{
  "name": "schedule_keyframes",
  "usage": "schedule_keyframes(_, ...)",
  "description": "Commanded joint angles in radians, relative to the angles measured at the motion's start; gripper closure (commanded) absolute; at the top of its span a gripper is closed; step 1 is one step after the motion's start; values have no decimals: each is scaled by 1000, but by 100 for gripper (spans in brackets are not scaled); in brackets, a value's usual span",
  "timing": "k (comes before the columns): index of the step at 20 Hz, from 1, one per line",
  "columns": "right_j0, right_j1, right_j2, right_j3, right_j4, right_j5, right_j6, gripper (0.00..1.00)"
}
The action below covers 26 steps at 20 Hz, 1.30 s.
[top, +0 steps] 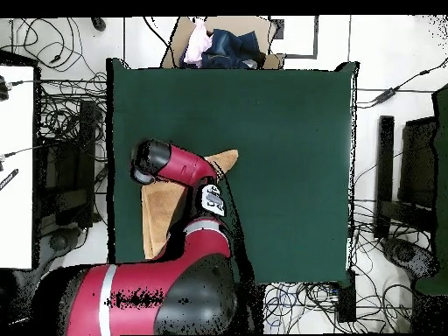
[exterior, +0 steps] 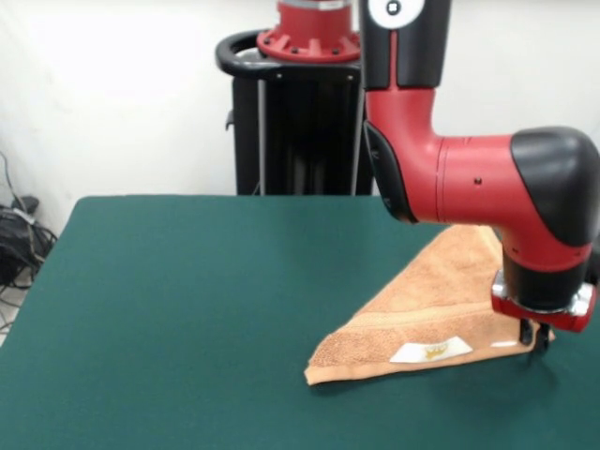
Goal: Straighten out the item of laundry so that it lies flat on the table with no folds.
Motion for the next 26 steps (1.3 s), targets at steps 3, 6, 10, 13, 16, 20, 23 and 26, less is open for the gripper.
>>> schedule_keyframes(3, -16, 57, 21, 102, -76, -165, 109, 100)
schedule_keyframes(6, -13, 43, 6, 102, -80, -144, 108, 100)
schedule_keyframes(10, -5, 21, -8, 114, -85, -119, 117, 100)
schedule_keyframes(13, 3, 5, -27, 106, -87, -74, 128, 100)
schedule_keyframes(16, -8, -10, -21, 112, -84, -47, 131, 100)
schedule_keyframes(20, -14, -30, -27, 115, -90, -16, 132, 100)
schedule_keyframes(23, -3, -45, -47, 110, -97, 6, 139, 100)
schedule_keyframes(26, 11, -63, -67, 107, -107, 27, 152, 100)
